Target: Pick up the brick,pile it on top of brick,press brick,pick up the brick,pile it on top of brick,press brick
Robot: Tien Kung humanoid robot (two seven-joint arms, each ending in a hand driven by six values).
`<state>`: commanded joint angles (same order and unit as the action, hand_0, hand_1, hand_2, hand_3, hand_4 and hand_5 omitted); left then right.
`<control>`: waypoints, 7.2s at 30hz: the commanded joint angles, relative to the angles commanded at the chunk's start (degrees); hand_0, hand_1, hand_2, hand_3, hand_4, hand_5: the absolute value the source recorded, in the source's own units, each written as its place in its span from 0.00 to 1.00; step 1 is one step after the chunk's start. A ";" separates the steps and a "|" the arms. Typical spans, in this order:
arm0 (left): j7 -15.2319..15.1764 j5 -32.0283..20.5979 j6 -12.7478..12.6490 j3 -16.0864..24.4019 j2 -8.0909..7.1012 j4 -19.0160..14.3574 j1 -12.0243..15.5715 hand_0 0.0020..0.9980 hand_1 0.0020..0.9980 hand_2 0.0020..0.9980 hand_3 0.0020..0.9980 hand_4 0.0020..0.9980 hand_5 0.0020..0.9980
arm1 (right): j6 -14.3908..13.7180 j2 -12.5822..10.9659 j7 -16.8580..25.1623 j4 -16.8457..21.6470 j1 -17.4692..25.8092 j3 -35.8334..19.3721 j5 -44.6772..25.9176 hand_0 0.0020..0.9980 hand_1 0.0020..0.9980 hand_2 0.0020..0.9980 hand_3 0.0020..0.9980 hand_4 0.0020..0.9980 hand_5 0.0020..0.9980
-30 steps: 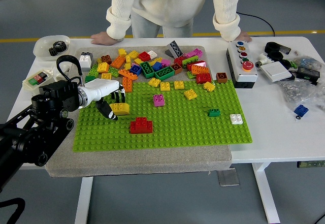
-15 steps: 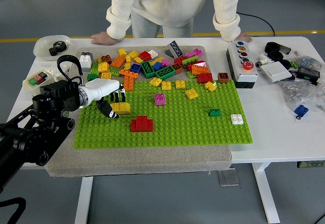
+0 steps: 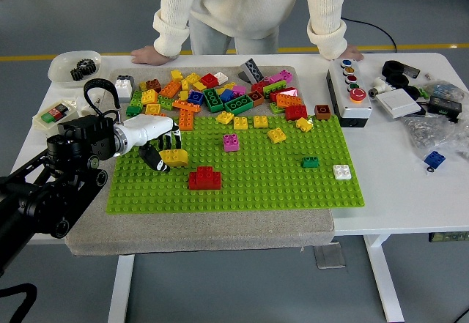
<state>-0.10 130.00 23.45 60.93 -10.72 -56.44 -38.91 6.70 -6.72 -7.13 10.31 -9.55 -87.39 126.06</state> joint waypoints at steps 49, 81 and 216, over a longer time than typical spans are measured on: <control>-0.05 0.00 1.24 0.65 0.47 0.47 -0.38 0.50 0.42 0.43 0.48 0.92 0.00 | 0.05 0.08 0.04 0.00 -0.09 -0.22 -0.19 0.74 0.65 0.72 0.60 0.82 0.33; 0.06 0.00 -1.34 1.50 0.61 1.25 -0.42 0.52 0.42 0.42 0.50 0.92 0.00 | 0.04 0.08 0.04 0.00 -0.01 -0.16 -0.18 0.74 0.65 0.72 0.60 0.82 0.33; -5.15 0.00 8.50 4.06 -0.79 -3.87 -1.17 0.66 0.60 0.54 0.53 1.00 0.09 | 0.13 -0.12 0.16 0.00 -0.17 -0.35 -0.42 0.74 0.65 0.72 0.59 0.81 0.33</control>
<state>-5.25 130.00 31.95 64.99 -11.51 -60.31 -40.07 6.84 -6.85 -6.97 10.31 -9.72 -87.74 125.64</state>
